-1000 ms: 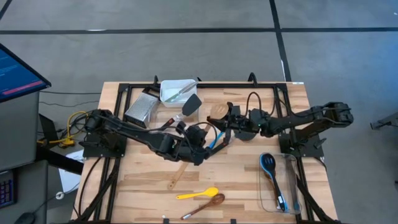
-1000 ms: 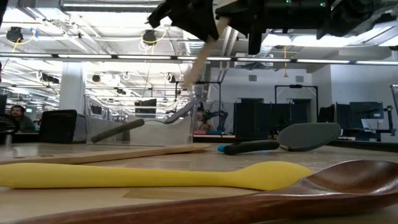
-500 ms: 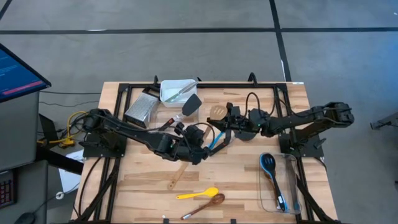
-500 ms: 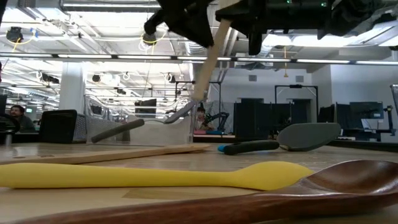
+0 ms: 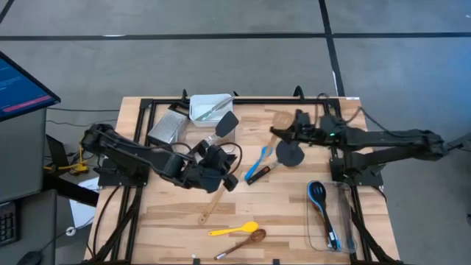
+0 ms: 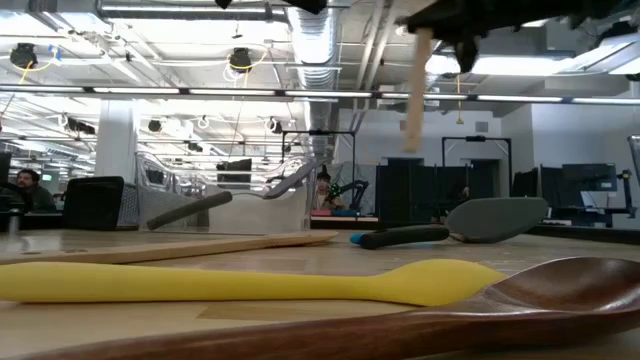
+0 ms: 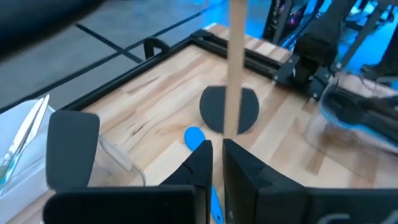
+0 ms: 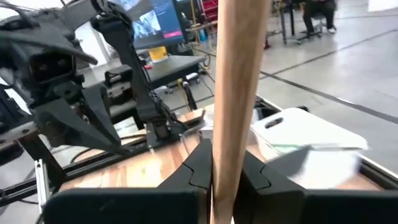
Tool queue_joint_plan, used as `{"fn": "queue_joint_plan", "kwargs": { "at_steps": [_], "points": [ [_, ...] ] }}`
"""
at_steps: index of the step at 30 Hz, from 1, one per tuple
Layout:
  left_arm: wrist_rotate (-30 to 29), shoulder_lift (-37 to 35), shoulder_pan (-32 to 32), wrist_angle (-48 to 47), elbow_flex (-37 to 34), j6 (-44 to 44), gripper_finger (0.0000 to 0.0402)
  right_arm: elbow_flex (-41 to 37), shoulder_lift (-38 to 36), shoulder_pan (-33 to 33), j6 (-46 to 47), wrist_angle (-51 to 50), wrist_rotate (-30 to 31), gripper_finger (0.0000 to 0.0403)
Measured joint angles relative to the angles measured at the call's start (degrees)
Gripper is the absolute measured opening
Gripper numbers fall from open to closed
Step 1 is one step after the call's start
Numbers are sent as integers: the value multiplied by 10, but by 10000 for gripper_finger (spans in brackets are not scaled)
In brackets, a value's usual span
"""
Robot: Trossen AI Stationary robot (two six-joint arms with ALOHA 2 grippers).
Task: Pick & Place Kitchen Items
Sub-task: Put the right wooden slotted spatula into the right transparent bin
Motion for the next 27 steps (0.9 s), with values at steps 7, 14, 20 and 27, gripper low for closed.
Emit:
{"fn": "queue_joint_plan", "kwargs": {
  "at_steps": [7,14,20,27],
  "points": [
    [1,-41,-10,1,-77,-46,16,0,-179,-4,50,-183,1,18],
    [-1,-73,-10,6,-155,-113,16,28,-306,9,143,-377,1,18],
    [-2,-81,-10,16,-193,-150,10,98,-330,24,238,-581,1,18],
    [-2,-80,-10,42,-214,-151,9,126,-326,46,343,-718,-32,18]
  ]
}}
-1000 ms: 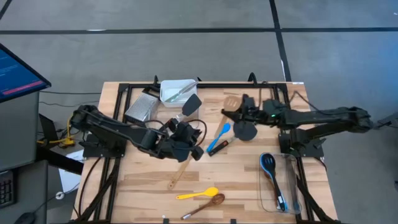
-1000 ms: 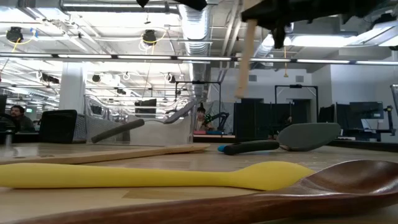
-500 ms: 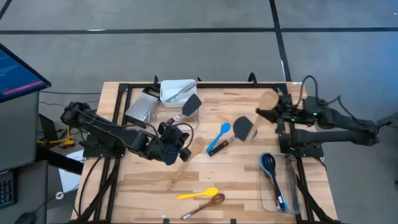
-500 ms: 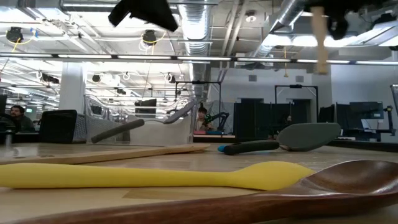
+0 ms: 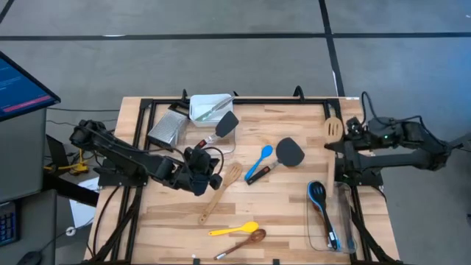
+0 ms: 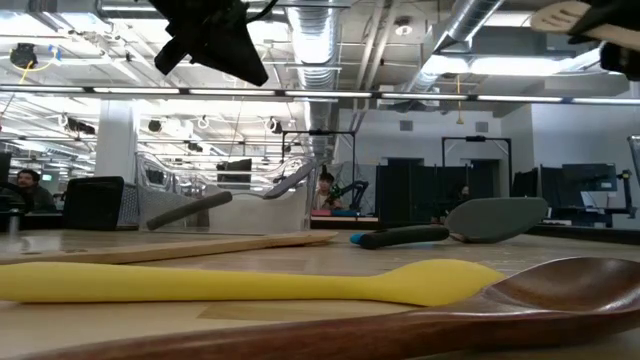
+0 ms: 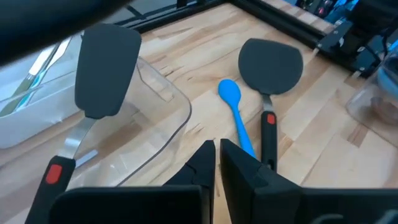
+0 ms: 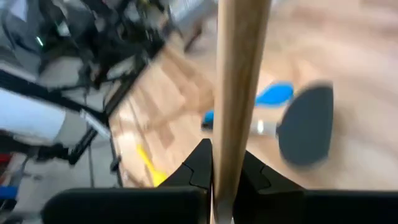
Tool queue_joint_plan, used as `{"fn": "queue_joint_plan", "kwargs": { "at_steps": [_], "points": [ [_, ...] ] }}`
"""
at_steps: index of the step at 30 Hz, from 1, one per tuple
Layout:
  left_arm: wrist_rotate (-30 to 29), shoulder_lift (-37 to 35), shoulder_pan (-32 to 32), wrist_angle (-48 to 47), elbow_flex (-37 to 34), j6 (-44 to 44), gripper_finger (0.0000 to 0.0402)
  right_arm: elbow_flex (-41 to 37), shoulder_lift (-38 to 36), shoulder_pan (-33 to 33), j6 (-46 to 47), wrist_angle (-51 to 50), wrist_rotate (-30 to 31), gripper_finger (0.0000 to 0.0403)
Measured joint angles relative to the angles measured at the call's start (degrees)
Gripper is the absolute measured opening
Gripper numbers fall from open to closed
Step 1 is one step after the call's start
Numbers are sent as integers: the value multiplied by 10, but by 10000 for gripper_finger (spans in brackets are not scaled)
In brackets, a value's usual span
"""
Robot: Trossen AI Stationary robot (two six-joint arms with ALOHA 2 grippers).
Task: Pick & Place Kitchen Items
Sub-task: Put the right wooden slotted spatula into the right transparent bin
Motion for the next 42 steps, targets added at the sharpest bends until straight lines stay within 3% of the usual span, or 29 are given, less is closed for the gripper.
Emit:
{"fn": "queue_joint_plan", "kwargs": {
  "at_steps": [8,23,30,42],
  "points": [
    [0,0,0,5,-5,0,7,0,8,26,58,-13,-34,18],
    [-1,0,0,12,-5,0,7,0,88,99,64,-12,-8,18],
    [-1,0,0,14,-5,1,7,0,117,206,117,-12,50,18],
    [-1,0,0,14,-5,1,8,0,166,470,302,-20,225,18]
  ]
}}
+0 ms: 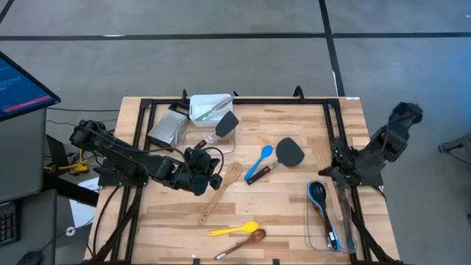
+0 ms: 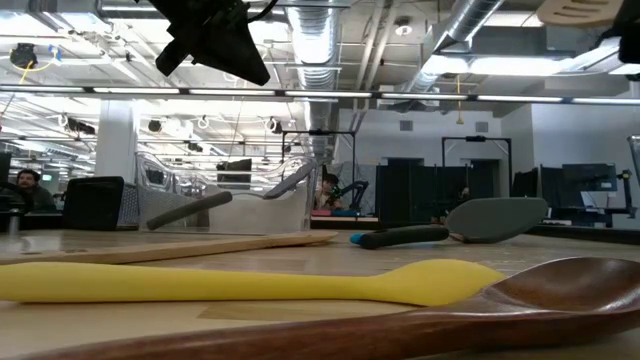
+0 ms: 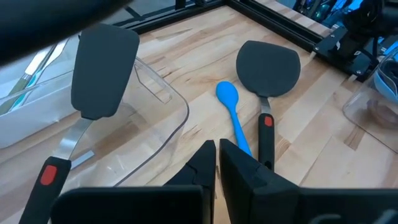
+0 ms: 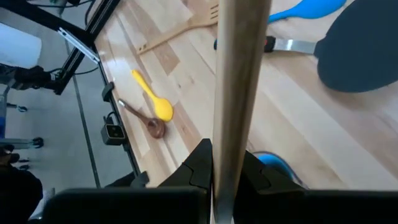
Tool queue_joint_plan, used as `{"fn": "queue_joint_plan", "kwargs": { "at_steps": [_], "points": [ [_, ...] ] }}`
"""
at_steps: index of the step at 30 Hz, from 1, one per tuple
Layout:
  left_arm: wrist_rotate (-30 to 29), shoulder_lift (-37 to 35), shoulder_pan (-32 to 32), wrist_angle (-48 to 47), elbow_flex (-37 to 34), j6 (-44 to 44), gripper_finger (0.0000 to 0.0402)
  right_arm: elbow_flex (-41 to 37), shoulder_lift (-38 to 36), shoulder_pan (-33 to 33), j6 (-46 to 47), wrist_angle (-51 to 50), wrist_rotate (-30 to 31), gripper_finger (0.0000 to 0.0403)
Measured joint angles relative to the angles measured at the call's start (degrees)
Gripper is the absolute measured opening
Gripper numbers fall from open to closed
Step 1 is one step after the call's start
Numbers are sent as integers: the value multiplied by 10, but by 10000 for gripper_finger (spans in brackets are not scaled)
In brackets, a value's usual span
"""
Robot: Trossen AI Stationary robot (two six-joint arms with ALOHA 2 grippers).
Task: Pick & Place Kitchen Items
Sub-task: Put the right wooden slotted spatula into the right transparent bin
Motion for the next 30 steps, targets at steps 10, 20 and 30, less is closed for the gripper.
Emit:
{"fn": "queue_joint_plan", "kwargs": {
  "at_steps": [10,20,30],
  "points": [
    [0,0,0,0,0,0,8,0,74,163,197,-79,68,18],
    [0,0,0,5,0,0,8,-19,139,254,321,-69,98,18],
    [0,0,0,10,0,-1,8,-117,149,278,382,70,96,18]
  ]
}}
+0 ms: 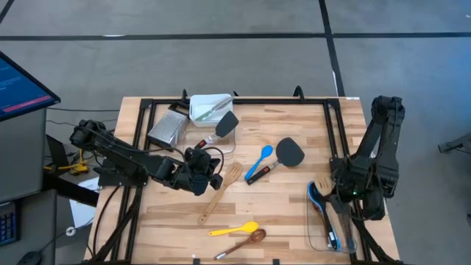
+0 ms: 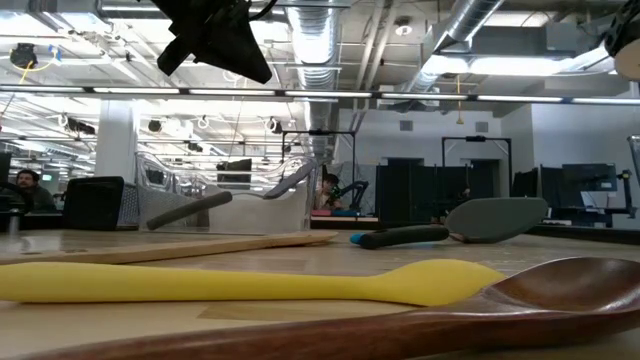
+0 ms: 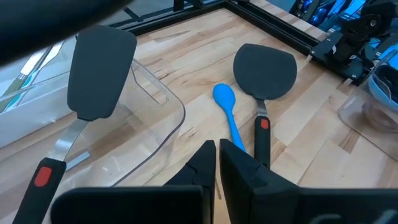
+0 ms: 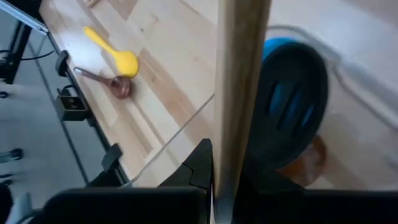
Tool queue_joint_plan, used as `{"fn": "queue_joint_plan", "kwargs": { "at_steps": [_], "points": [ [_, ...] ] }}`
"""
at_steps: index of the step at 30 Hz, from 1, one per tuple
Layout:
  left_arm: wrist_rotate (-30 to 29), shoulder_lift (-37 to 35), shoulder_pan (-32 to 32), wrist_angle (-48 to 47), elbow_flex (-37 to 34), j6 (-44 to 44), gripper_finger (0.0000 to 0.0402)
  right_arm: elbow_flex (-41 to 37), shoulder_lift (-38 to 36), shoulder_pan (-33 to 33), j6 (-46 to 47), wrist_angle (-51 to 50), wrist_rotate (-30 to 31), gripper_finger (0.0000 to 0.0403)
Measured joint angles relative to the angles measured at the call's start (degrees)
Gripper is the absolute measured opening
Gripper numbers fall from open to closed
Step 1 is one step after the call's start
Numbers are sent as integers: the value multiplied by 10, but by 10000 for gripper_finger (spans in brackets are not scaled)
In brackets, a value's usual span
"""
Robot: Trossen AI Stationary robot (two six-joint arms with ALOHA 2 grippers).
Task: Pick & Place Kitchen Items
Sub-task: Put the right wooden slotted spatula into the right transparent bin
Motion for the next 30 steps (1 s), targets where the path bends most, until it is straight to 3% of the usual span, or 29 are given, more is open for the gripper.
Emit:
{"fn": "queue_joint_plan", "kwargs": {
  "at_steps": [15,30],
  "points": [
    [0,0,0,4,0,0,8,-63,0,-3,0,77,-3,19],
    [0,0,0,4,0,1,8,-63,-38,-3,-25,75,-108,142]
  ]
}}
